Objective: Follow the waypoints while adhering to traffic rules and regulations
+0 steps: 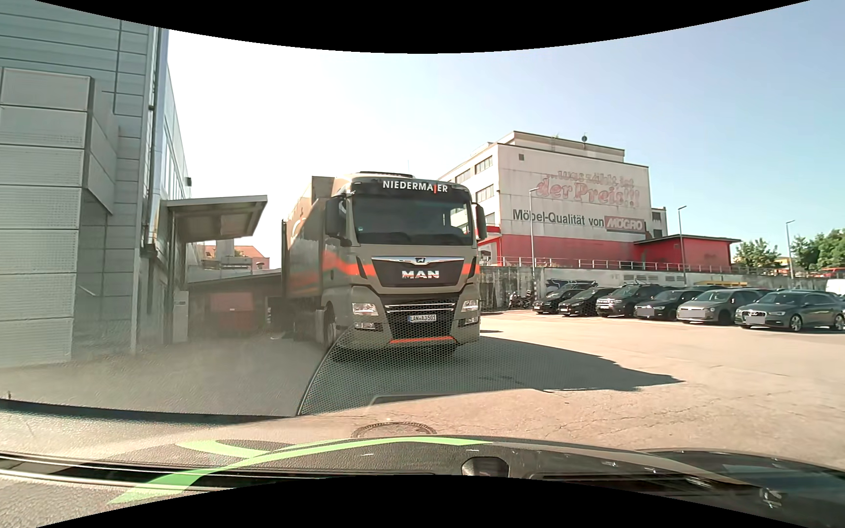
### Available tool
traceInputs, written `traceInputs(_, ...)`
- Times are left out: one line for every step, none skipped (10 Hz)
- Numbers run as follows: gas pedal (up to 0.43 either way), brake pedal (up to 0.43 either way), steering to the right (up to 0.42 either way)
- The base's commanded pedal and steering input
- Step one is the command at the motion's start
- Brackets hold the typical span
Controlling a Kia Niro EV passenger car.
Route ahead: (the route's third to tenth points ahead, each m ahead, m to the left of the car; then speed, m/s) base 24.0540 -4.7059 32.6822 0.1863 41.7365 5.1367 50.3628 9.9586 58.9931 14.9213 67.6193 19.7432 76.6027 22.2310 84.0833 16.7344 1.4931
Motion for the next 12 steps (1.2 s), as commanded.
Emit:
traceInputs(0.240, 0.000, 0.591)
traceInputs(0.240, 0.000, 0.591)
traceInputs(0.220, 0.000, 0.590)
traceInputs(0.220, 0.000, 0.589)
traceInputs(0.209, 0.000, 0.589)
traceInputs(0.209, 0.000, 0.588)
traceInputs(0.189, 0.000, 0.587)
traceInputs(0.177, 0.000, 0.587)
traceInputs(0.177, 0.000, 0.586)
traceInputs(0.169, 0.000, 0.584)
traceInputs(0.169, 0.000, 0.581)
traceInputs(0.169, 0.000, 0.574)
